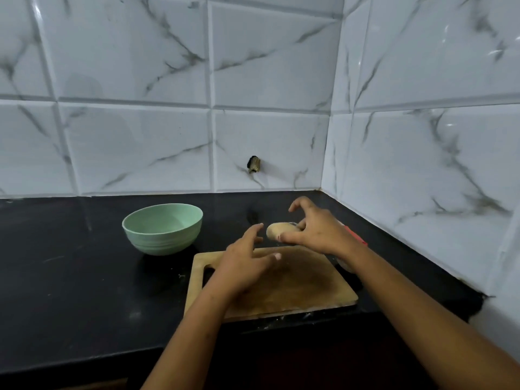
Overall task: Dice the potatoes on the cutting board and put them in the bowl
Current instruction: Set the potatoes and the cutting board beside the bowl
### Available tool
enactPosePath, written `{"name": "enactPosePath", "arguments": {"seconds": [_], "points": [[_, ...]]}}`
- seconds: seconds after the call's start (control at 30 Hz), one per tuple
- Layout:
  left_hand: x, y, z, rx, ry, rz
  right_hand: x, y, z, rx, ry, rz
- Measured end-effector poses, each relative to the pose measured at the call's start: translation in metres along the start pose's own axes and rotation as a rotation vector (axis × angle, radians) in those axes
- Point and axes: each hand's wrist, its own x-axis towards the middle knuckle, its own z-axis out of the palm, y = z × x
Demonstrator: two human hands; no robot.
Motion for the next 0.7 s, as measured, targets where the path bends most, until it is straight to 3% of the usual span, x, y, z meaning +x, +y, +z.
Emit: {"name": "enactPosePath", "arguments": {"seconds": [0.13, 0.33, 0.53, 0.7], "points": [[-0.022, -0.003, 0.007, 0.022, 0.036, 0.032, -0.032, -0.016, 0.022, -0.018, 0.019, -0.003], [-0.039, -0.003, 0.020, 0.285, 0.099, 0.090, -0.055, -0.021, 0.036, -0.016, -0.022, -0.005], [-0.034, -0.004, 0.019, 0.207, 0.152, 0.104, -0.034, -0.018, 0.022, 0.053, -0.091, 0.026], [-0.037, -0.018, 0.002, 0.264, 0.372, -0.013, 0.010, -0.041, 0.020, 0.078, -0.106, -0.059]]}}
